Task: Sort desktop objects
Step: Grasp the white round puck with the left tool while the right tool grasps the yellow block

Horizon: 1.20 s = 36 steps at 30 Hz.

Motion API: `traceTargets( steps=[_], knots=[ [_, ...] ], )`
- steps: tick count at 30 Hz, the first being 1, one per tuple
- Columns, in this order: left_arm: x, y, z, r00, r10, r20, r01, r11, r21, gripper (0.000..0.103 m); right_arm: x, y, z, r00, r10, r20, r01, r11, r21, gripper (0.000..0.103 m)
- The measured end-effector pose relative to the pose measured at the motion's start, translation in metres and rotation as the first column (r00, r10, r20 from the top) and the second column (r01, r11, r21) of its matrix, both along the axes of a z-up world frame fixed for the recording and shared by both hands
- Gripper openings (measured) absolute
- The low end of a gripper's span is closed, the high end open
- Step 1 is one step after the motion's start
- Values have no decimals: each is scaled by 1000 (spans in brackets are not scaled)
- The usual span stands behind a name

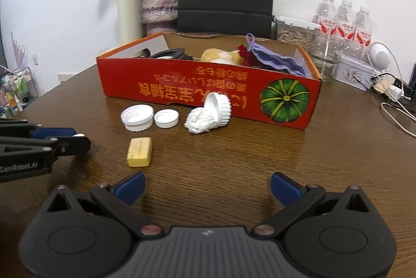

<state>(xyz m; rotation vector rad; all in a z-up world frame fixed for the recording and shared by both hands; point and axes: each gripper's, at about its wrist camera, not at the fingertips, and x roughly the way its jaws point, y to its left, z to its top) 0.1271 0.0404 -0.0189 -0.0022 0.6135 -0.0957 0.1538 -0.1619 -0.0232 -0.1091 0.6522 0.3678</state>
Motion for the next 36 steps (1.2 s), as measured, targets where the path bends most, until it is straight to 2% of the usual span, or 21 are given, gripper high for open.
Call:
traceTargets(
  steps=[22,27,31,36],
  knots=[
    [-2,39,10,995,86,43,-84,996,-39,28,14,48,1,998,65,-20,-65,998,-9,103],
    [-4,45,12,994,99,52,-96,994,-49,28,17,52,3,998,59,-14,-60,998,-4,87],
    [-6,45,13,994,95,61,-92,994,-52,28,20,52,3,998,58,-17,-58,998,5,81],
    [-6,44,13,994,92,61,-89,995,-51,28,20,55,2,998,66,-18,-66,998,0,67]
  ],
)
